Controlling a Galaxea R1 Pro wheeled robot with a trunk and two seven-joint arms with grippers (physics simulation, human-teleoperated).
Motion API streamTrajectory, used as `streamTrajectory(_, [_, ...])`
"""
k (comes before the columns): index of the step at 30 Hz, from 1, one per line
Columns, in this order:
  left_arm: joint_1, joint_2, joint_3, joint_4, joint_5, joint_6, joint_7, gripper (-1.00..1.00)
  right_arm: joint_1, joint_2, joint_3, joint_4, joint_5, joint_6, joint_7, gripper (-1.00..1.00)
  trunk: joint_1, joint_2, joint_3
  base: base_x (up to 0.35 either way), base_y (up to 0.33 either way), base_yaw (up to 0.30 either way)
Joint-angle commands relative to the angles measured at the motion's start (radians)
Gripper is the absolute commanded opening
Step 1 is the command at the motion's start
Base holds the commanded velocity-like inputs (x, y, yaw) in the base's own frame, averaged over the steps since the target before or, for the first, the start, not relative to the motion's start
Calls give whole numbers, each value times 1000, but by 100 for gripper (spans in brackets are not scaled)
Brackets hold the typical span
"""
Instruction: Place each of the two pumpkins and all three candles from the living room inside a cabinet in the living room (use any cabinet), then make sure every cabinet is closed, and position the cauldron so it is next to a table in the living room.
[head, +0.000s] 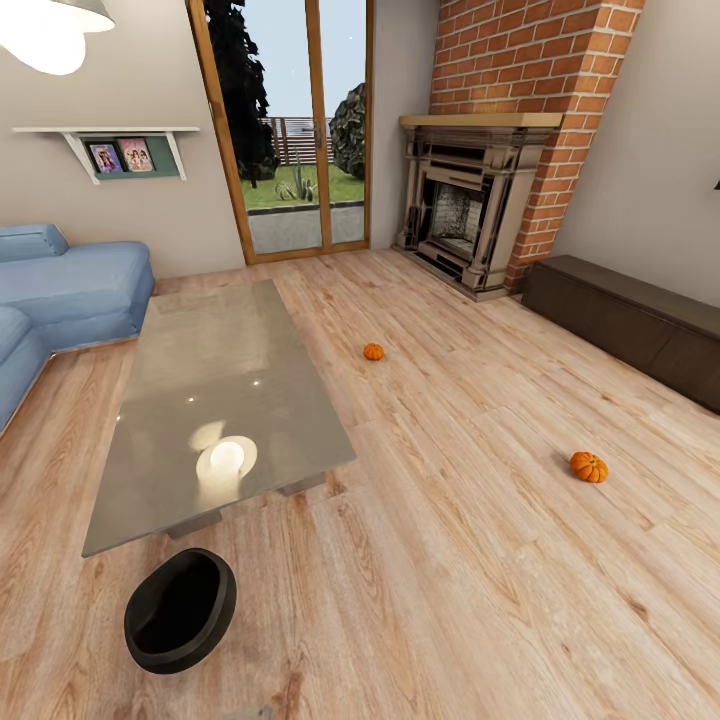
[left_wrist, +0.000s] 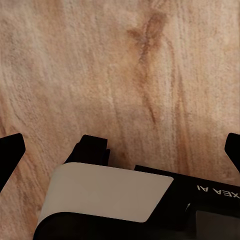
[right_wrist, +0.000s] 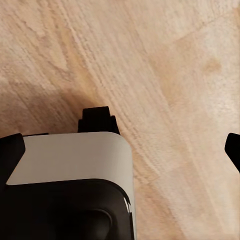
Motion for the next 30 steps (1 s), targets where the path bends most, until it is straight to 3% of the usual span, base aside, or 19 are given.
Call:
streamTrajectory(1, [0,0,0,0,0,0,0,100,0,0,0,0,0,0,0,100,0,0,0,0,0,0])
streamTrajectory(30, [-1,-1,1,-2,-2,0,-1,100,0,0,0,0,0,0,0,100,0,0,0,0,0,0])
